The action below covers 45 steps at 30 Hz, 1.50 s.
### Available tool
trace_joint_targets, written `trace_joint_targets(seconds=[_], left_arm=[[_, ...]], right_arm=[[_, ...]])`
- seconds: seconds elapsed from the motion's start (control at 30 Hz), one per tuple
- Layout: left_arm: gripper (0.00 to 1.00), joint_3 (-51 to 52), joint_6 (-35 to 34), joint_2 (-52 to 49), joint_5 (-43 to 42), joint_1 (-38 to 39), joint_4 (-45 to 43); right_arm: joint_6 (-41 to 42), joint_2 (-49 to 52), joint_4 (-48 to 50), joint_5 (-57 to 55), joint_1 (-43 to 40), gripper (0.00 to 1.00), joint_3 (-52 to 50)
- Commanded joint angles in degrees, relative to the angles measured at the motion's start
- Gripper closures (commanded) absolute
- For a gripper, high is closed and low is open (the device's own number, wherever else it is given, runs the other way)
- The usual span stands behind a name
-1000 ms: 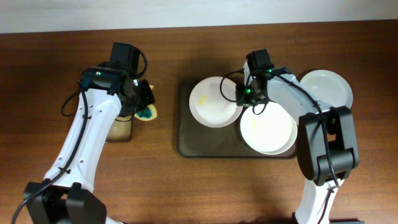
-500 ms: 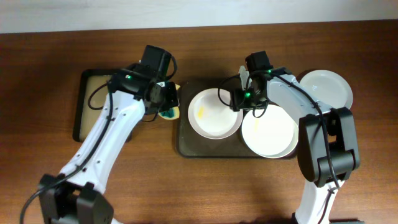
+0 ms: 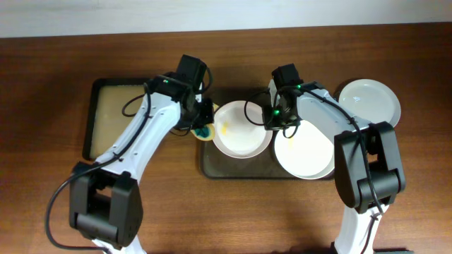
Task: Clean dirty plates on tray and stack at the side
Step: 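Scrub the pink plate with the sponge in the left gripper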
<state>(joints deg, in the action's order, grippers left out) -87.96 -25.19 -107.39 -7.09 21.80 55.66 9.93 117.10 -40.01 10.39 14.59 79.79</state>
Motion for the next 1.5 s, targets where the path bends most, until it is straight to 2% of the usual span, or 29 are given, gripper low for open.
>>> trace_joint_targets(seconds=[0.0, 0.13, 0.23, 0.37, 0.47, 0.6, 0.73, 0.87, 1.0, 1.07, 1.1, 1.23, 1.27, 1.33, 1.47], left_arm=[[1.00, 0.0, 1.7, -1.9, -2.6, 2.4, -1.7], [1.00, 0.0, 1.2, -3.6, -3.3, 4.7, -5.7], [1.00, 0.0, -5.1, -6.6, -3.8, 6.2, -9.6], [1.00, 0.0, -5.3, -10.8, -7.1, 7.9, -15.2], [1.00, 0.0, -8.1, -14.0, -5.6, 8.8, -17.5], [1.00, 0.0, -8.7, -17.4, 1.9, 8.8, -16.9], [1.00, -0.4, -8.7, -17.8, 19.6, 8.8, -10.4], [1.00, -2.4, -8.7, -17.8, 33.1, 8.8, -4.9], [1.00, -8.8, -8.7, -17.8, 38.2, 8.8, 0.4], [1.00, -13.4, -8.7, -17.8, 36.3, 8.8, 2.7], [1.00, -15.5, -8.7, -17.8, 32.7, 8.8, 3.2], [1.00, -18.8, -8.7, -17.9, 8.1, 8.8, -0.7], [1.00, -18.8, -8.7, -18.2, 4.4, 8.8, -1.9], [1.00, -18.6, -8.7, -18.8, 1.4, 9.0, -3.4], [1.00, -17.7, -8.7, -21.3, 1.8, 9.2, -3.5]], right_arm=[[-2.0, -1.2, 0.4, -0.5, 0.5, 0.96, -0.8], [-4.2, -1.2, 0.2, -0.5, 0.5, 0.96, -0.8], [-3.5, -1.2, 0.4, -0.3, 0.5, 0.96, -0.8], [-3.5, -1.2, 0.5, -0.3, 0.5, 0.96, -0.8], [-3.5, -1.2, 0.9, -0.3, 0.5, 0.96, -0.8], [-3.5, -1.2, 0.9, -0.4, 0.5, 0.96, -0.8], [-3.5, -1.2, 0.9, -0.6, 0.5, 0.96, -0.8], [-3.5, -1.2, 0.9, -0.5, 0.5, 0.96, -0.8], [-3.5, -1.2, 0.9, -0.6, 0.5, 0.96, -0.9], [-3.5, -1.2, 1.1, -0.6, 0.5, 0.96, -1.3], [-3.5, -1.2, 1.3, -0.6, 0.5, 0.96, -1.6], [-3.5, -1.2, 3.8, -0.5, 0.5, 0.96, -4.5], [-3.5, -1.2, 4.3, -0.5, 0.4, 0.96, -5.0], [-3.5, -1.2, 4.7, -0.5, 0.4, 0.96, -5.3], [-3.5, -1.2, 5.4, -0.5, 0.4, 0.96, -5.3]])
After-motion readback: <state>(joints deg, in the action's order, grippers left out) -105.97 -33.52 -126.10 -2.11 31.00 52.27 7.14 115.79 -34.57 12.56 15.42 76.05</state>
